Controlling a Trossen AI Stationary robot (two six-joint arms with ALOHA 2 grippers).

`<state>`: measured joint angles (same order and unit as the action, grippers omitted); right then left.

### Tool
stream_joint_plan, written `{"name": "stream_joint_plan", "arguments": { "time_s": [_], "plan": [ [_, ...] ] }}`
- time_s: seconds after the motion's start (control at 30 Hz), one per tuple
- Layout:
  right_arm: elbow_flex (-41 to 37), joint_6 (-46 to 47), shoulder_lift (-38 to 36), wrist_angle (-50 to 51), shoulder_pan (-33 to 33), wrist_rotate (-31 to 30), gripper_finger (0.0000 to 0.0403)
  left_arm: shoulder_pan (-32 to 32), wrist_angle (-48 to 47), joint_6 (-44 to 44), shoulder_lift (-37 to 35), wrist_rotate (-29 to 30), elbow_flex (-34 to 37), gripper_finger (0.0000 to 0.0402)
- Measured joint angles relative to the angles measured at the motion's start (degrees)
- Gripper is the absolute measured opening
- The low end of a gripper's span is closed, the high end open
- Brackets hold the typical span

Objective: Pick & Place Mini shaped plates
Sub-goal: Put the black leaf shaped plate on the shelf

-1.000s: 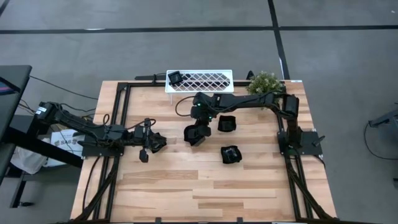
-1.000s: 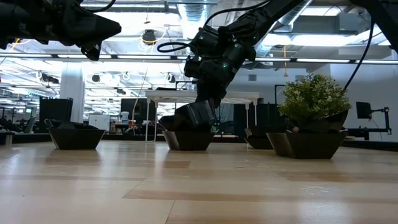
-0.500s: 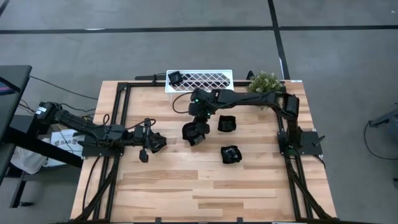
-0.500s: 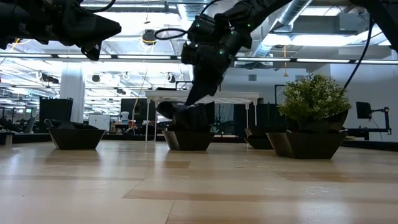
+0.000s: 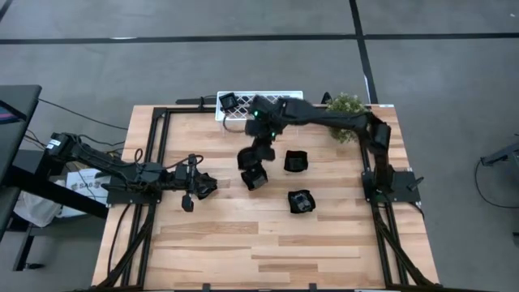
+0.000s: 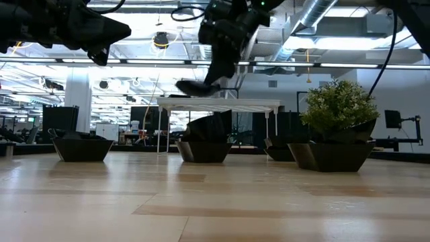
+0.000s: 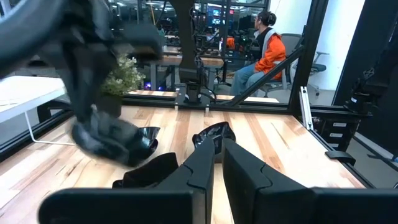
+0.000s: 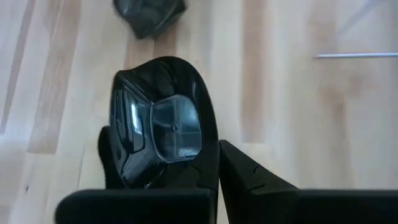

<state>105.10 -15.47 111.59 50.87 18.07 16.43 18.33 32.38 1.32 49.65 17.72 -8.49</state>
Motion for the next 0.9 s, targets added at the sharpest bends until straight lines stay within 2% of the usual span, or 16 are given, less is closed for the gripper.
{"name": "stream_joint_plan", "arguments": {
  "time_s": [0.23,0.4,0.67,0.83,0.9],
  "plan": [
    [11.36,0.47,0.0,11.2,8.75,0.01,0.0001,0.0,0.0,0.2,0.01,0.0,0.0,0.0033],
    [15.77,3.59,0.0,16.26,17.33,-0.01,0.0001,0.0,0.02,0.42,0.01,0.0,0.0,0.0033],
    [16.28,6.57,0.0,20.83,30.65,0.04,0.0001,0.0,0.26,0.44,0.0,0.0,0.0,0.0033],
    [15.99,7.46,0.0,21.97,35.35,0.46,0.0001,0.0,0.26,0.44,0.01,0.0,0.0,0.0033],
    [15.42,7.39,0.14,22.34,36.33,2.89,0.0001,0.0,0.26,0.44,0.02,0.0,0.0,0.0033]
  ]
}}
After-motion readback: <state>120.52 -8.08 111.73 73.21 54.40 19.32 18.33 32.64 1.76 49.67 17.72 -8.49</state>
